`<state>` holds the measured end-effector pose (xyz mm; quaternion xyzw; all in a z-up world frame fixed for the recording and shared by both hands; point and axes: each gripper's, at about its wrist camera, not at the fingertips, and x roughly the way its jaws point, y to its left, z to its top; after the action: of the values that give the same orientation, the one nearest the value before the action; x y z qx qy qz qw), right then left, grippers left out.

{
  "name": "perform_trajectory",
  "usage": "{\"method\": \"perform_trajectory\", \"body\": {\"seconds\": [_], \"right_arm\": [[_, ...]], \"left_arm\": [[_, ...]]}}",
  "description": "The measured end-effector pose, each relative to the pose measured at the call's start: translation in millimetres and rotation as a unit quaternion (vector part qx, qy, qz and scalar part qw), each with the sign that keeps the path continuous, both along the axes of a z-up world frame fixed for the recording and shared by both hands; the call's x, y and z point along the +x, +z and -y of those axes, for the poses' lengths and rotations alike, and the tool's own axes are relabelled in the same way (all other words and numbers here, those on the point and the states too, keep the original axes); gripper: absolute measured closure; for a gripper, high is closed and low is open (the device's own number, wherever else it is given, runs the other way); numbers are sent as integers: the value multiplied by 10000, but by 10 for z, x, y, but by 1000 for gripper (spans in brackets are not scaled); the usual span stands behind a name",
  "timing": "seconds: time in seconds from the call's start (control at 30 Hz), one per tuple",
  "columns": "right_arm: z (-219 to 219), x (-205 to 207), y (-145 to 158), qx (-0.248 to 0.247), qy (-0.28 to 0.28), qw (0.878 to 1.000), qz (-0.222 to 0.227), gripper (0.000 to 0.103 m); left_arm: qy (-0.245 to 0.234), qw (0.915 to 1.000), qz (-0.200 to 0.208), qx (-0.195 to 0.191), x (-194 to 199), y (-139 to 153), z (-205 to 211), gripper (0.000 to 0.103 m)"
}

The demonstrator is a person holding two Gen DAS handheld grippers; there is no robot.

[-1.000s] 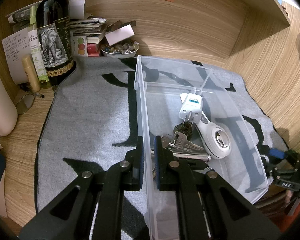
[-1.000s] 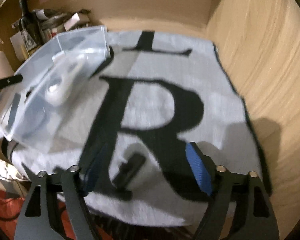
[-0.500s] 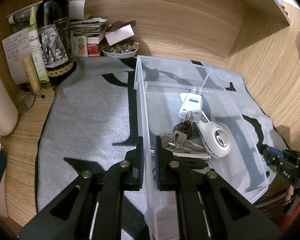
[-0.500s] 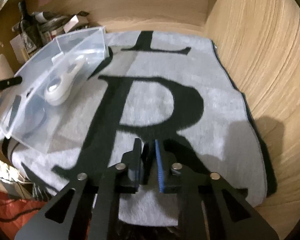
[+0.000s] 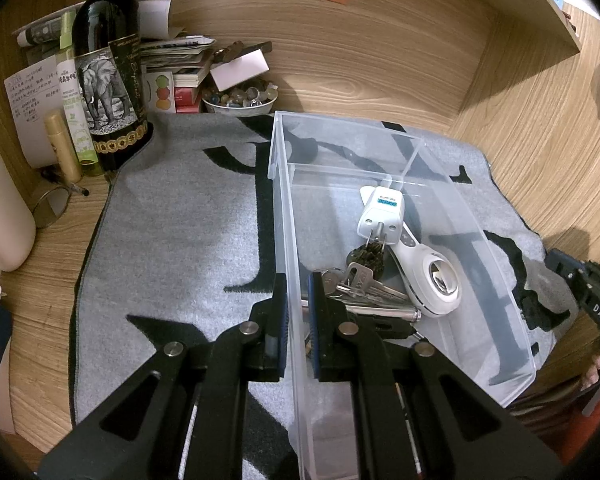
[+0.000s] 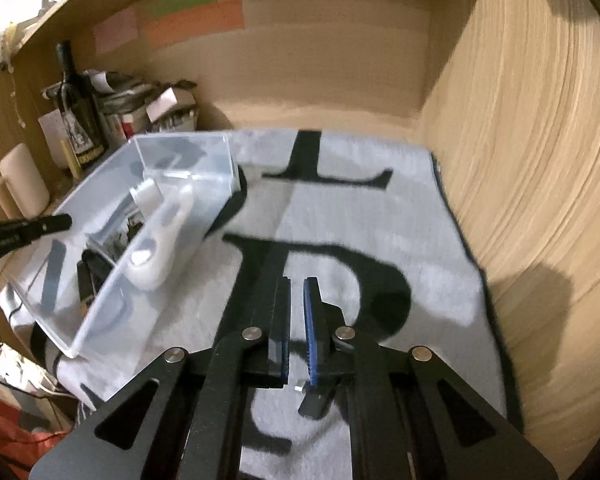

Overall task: Organize rigid objects
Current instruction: 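Grasp the small black cable plug on the mat with the right gripper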

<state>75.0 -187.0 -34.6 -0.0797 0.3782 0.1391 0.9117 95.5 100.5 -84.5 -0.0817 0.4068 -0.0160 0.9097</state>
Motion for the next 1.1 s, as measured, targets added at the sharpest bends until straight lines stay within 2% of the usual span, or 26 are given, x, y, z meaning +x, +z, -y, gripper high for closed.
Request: {"method": "perform_trajectory", "body": {"seconds": [0.1,0.13,0.2,0.23,0.27,0.4,0.47,0.5,0.57,0.6,0.83,1.0,1.1], "right_arm": [[-16,23,8,-45,18,9999,-104,96],[-14,23,-28,-118,12,9997,-197,92],[3,10,-119,-298,-90,9991,-296,73],[19,-7,-174,-384,-153,9985,-359,57],[38,-29,-219,-428,-206,9980,-415,54],[108,-88,-482,-524,-254,9947,-849,54],[132,-110,-592,-574,-246,9935,-956,61],[149,-129,-582,-497,-248,9944,-903,66],[177,-120,-557,-423,-258,9944,-937,89],[193,-105,-550,-397,-301,9943,-943,93],[166,-49,-418,-84,-282,9967,-753,96],[4,-8,-340,-150,-73,9985,-523,96],[14,20,-353,-305,-206,9984,-439,96]], "left_arm": [[-2,10000,-3,-5,0,-1,1,95],[-3,10000,-3,-4,-2,0,6,95],[-6,10000,-3,1,-3,-1,6,95],[-8,10000,-4,8,-5,-2,7,95],[-7,10000,-6,12,-5,-2,6,95],[-5,10000,-7,12,-6,-3,14,95],[1,10000,-5,16,-5,-2,16,95],[-4,10000,-6,14,-2,0,14,95],[1,10000,-5,12,-5,4,20,95],[3,10000,-4,10,-7,3,19,95],[6,10000,-6,0,-3,7,25,95],[6,10000,-6,0,-3,8,28,95],[4,10000,-9,1,-3,8,27,95]]}}
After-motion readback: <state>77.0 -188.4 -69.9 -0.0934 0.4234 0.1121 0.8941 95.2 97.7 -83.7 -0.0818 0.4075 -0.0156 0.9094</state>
